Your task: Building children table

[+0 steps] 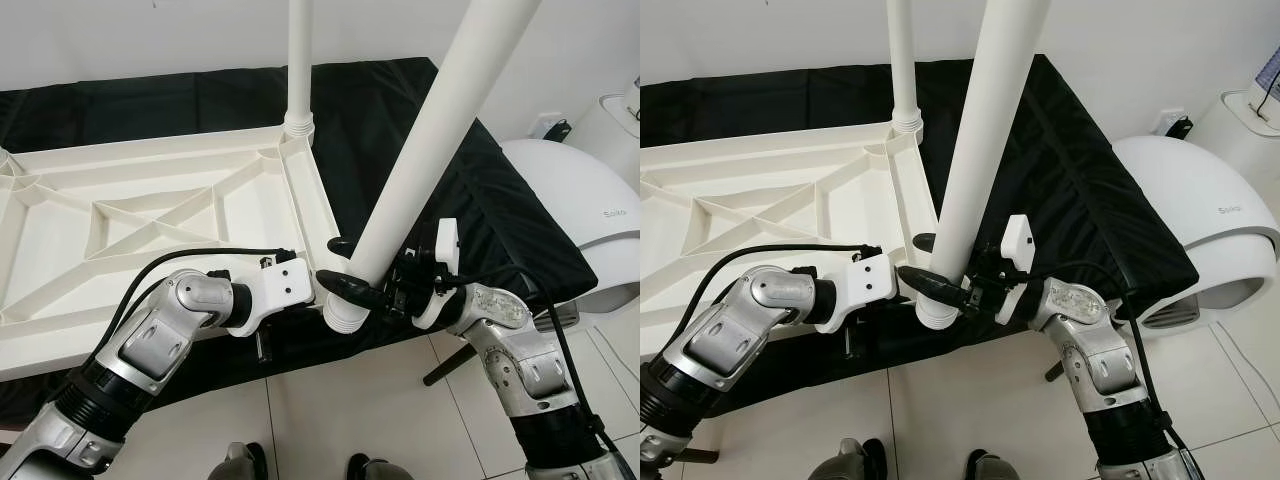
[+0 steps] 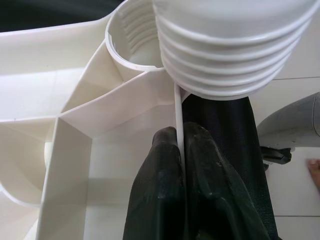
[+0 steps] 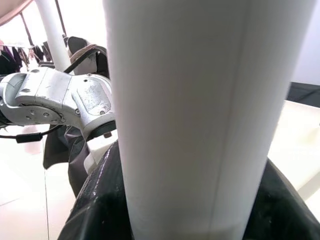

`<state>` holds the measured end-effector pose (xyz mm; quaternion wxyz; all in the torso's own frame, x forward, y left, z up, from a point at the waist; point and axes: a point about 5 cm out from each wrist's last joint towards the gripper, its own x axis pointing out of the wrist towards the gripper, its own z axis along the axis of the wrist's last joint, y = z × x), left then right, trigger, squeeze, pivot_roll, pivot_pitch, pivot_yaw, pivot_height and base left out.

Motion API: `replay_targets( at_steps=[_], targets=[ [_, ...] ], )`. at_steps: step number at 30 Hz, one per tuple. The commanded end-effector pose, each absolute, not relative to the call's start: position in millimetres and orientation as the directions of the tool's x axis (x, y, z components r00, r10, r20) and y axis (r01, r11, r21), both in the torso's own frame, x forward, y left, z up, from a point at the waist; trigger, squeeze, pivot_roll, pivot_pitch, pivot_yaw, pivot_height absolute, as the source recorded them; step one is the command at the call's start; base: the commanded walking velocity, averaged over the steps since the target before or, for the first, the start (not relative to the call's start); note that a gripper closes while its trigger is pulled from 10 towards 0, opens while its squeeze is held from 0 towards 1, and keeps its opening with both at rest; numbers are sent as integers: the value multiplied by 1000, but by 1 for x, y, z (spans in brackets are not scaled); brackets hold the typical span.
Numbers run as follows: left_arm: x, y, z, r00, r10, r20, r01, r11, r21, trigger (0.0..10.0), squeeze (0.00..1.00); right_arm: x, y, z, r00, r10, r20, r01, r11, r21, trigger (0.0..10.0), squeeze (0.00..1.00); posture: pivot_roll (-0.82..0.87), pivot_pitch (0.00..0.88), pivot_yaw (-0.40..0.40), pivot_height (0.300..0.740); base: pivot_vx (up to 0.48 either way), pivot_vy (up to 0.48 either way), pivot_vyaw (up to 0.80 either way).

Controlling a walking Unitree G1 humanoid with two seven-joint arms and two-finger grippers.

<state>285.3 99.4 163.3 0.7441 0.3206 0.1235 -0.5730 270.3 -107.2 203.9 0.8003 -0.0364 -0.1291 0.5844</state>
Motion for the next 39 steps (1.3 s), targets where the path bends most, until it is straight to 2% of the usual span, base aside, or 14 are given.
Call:
replay_targets(
  at_steps=[1, 6, 11, 39],
  targets=[
    [284, 112, 141, 322, -703, -634, 943, 177, 282, 10000, 0, 275, -111, 186, 339, 935, 100, -924, 351, -152, 10000, 0, -11, 212, 10, 740, 0, 0, 0],
    [285, 112, 142, 325, -703, -633, 942, 178, 286, 10000, 0, 287, -121, 189, 425, 899, 110, -885, 438, -159, 10000, 0, -14, 206, 13, 740, 0, 0, 0],
    [285, 112, 142, 325, -703, -633, 941, 177, 287, 10000, 0, 290, -123, 188, 437, 894, 100, -879, 448, -163, 10000, 0, -14, 203, 14, 740, 0, 0, 0],
    [283, 111, 143, 330, -705, -628, 940, 182, 290, 10000, 0, 280, -115, 171, 351, 936, 13, -919, 347, -185, 10000, 0, -7, 215, 8, 740, 0, 0, 0]
  ],
)
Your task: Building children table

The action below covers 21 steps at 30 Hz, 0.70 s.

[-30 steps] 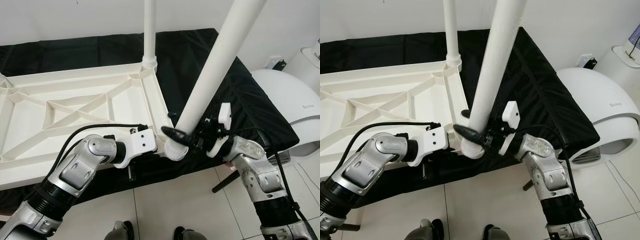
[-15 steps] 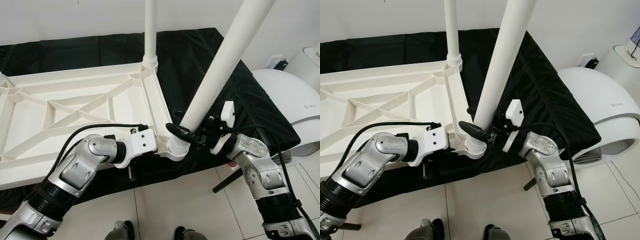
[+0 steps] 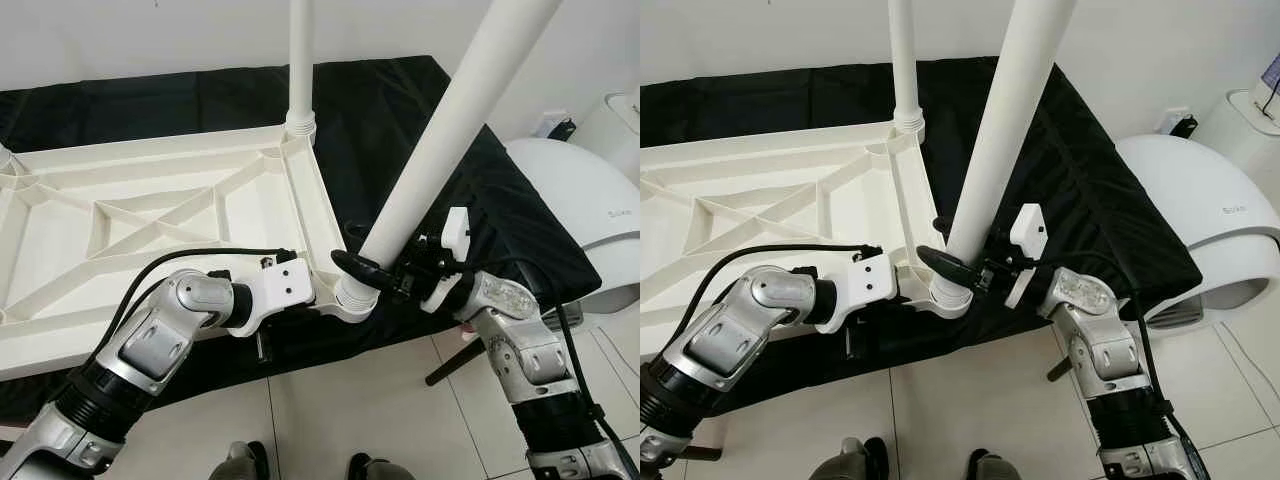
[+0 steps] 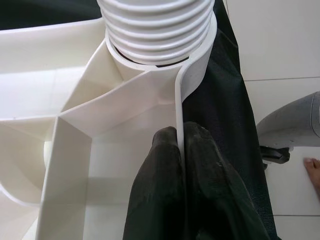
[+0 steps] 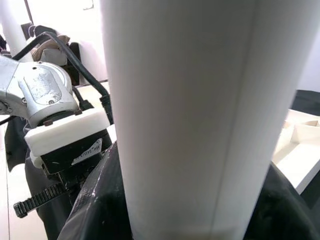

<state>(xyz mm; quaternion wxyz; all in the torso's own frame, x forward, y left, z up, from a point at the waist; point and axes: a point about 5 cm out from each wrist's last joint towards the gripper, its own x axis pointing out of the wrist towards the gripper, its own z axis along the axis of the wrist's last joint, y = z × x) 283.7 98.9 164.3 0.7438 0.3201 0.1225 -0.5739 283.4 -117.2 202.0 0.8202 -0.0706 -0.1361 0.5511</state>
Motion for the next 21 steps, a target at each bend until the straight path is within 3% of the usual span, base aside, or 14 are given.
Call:
replay_targets(
  at_steps=[1, 13, 21],
  targets=[
    [283, 111, 144, 330, -705, -627, 940, 182, 289, 10000, 0, 281, -115, 170, 345, 939, 6, -923, 340, -183, 10000, 0, -7, 218, 6, 740, 0, 0, 0],
    [281, 109, 144, 327, -709, -625, 941, 183, 285, 10000, 0, 292, -113, 171, 300, 953, -47, -941, 288, -176, 10000, 0, -2, 232, 4, 740, 0, 0, 0],
    [280, 109, 145, 329, -710, -623, 940, 186, 285, 10000, 0, 294, -116, 165, 318, 947, -52, -940, 308, -146, 10000, 0, -2, 235, 3, 740, 0, 0, 0]
  ],
)
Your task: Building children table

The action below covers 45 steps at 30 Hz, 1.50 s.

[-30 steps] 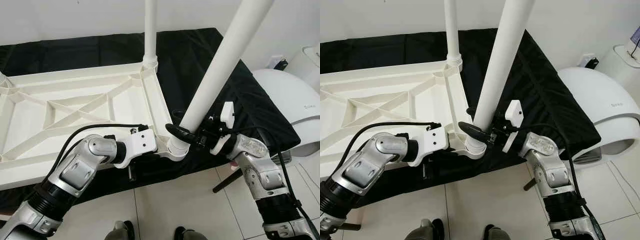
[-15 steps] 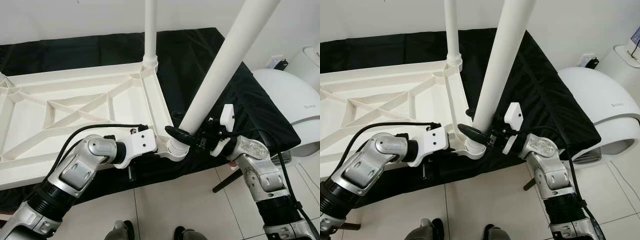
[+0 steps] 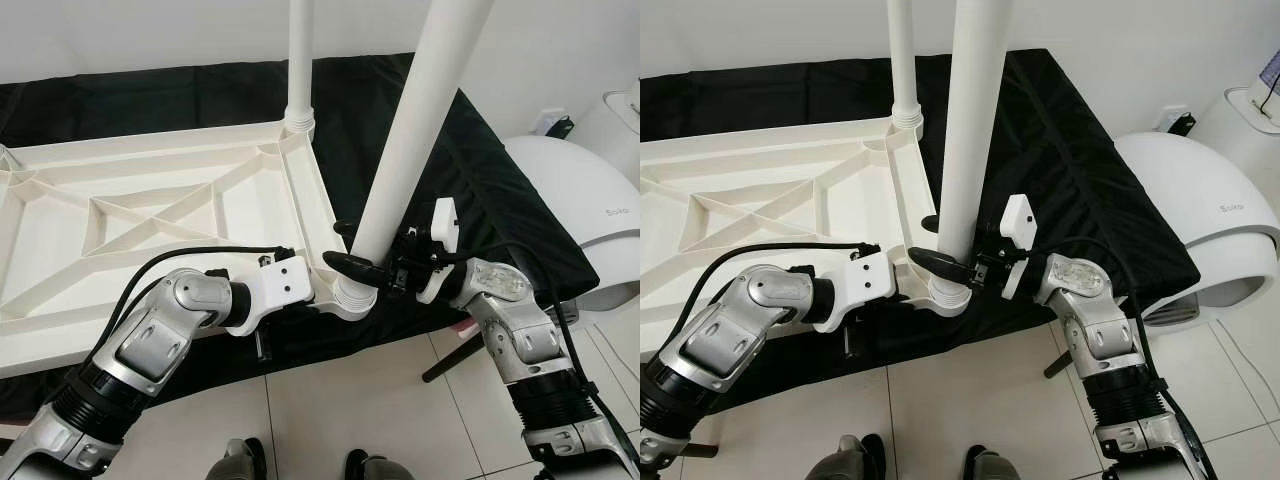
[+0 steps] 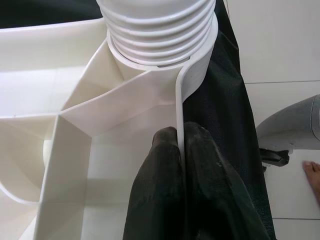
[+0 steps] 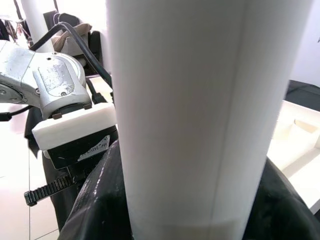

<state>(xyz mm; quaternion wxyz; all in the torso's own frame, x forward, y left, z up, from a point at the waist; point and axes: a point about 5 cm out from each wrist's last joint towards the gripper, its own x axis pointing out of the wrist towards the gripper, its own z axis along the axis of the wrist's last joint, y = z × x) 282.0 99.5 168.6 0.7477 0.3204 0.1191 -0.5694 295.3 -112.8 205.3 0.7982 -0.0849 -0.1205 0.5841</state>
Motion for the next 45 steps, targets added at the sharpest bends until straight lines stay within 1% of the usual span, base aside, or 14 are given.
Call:
replay_targets(
  at_steps=[1, 8, 10, 13, 15, 16, 21, 39, 45],
  targets=[
    [280, 109, 145, 329, -710, -623, 940, 186, 285, 10000, 0, 294, -116, 165, 318, 947, -52, -940, 308, -146, 10000, 0, -2, 235, 3, 740, 0, 0, 0],
    [280, 109, 146, 328, -712, -621, 940, 184, 286, 10000, 0, 295, -121, 155, 387, 921, -46, -917, 379, -120, 10000, 0, -3, 238, 2, 740, 0, 0, 0],
    [280, 109, 146, 328, -712, -621, 940, 184, 286, 10000, 0, 295, -121, 155, 387, 921, -46, -917, 379, -120, 10000, 0, -3, 238, 2, 740, 0, 0, 0],
    [280, 108, 147, 329, -714, -619, 940, 184, 287, 10000, 0, 292, -122, 154, 425, 905, -22, -900, 420, -116, 10000, 0, -6, 237, 2, 740, 0, 0, 0],
    [280, 108, 147, 329, -714, -619, 940, 184, 287, 10000, 0, 292, -122, 154, 425, 905, -22, -900, 420, -116, 10000, 0, -6, 237, 2, 740, 0, 0, 0],
    [279, 108, 147, 328, -714, -618, 940, 184, 287, 10000, 0, 290, -122, 154, 443, 896, -10, -891, 439, -111, 10000, 0, -8, 236, 1, 740, 0, 0, 0],
    [279, 107, 147, 327, -716, -617, 941, 183, 286, 10000, 0, 285, -122, 154, 476, 879, 12, -874, 475, -100, 10000, 0, -12, 235, 3, 740, 0, 0, 0],
    [279, 106, 148, 326, -717, -616, 940, 178, 290, 10000, 0, 281, -120, 154, 499, 866, 33, -861, 500, -98, 10000, 0, -12, 227, 2, 740, 0, 0, 0],
    [280, 106, 148, 328, -717, -615, 940, 180, 291, 10000, 0, 280, -119, 155, 520, 853, 43, -847, 521, -105, 10000, 0, -12, 228, 0, 740, 0, 0, 0]
  ],
)
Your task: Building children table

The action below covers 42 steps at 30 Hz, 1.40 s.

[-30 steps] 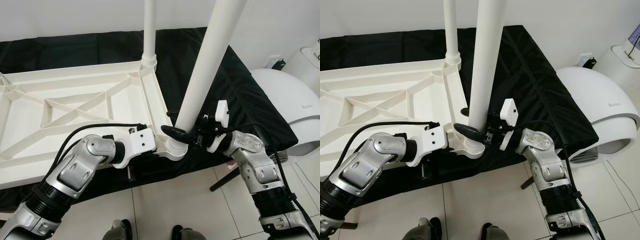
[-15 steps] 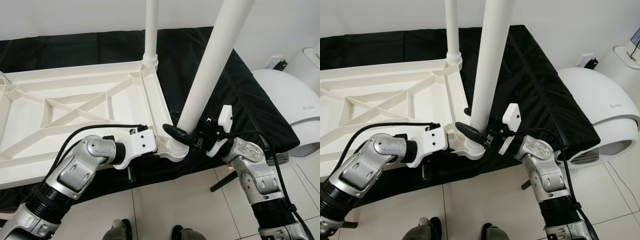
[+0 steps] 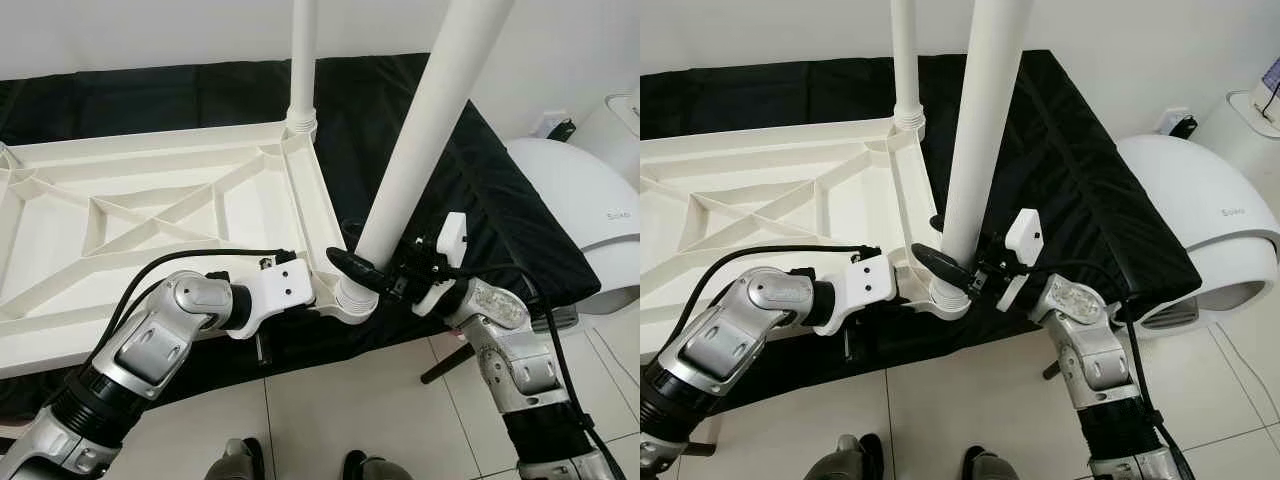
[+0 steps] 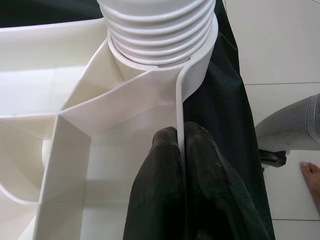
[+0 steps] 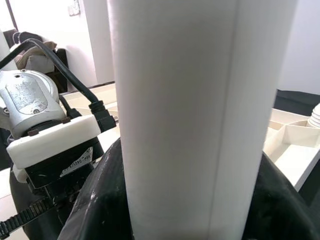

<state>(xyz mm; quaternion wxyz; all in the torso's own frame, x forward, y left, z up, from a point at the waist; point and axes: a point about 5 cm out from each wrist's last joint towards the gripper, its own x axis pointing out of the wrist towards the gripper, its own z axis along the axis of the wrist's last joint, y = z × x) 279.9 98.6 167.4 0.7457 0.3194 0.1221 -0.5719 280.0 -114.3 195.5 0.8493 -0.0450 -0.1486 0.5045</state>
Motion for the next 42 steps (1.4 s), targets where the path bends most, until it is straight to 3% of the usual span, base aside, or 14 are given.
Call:
replay_targets(
  at_steps=[1, 17, 42],
  targets=[
    [280, 106, 148, 328, -717, -615, 939, 180, 291, 10000, 0, 279, -118, 156, 527, 849, 47, -842, 529, -104, 10000, 0, -13, 230, -1, 740, 0, 0, 0],
    [281, 105, 149, 328, -720, -612, 939, 179, 293, 10000, 0, 276, -115, 161, 642, 760, 95, -752, 649, -114, 10000, 0, -21, 232, 0, 740, 0, 0, 0],
    [282, 104, 150, 331, -721, -609, 938, 179, 297, 10000, 0, 272, -108, 168, 748, 642, 168, -627, 767, -137, 10000, 0, -23, 235, -1, 740, 0, 0, 0]
  ],
)
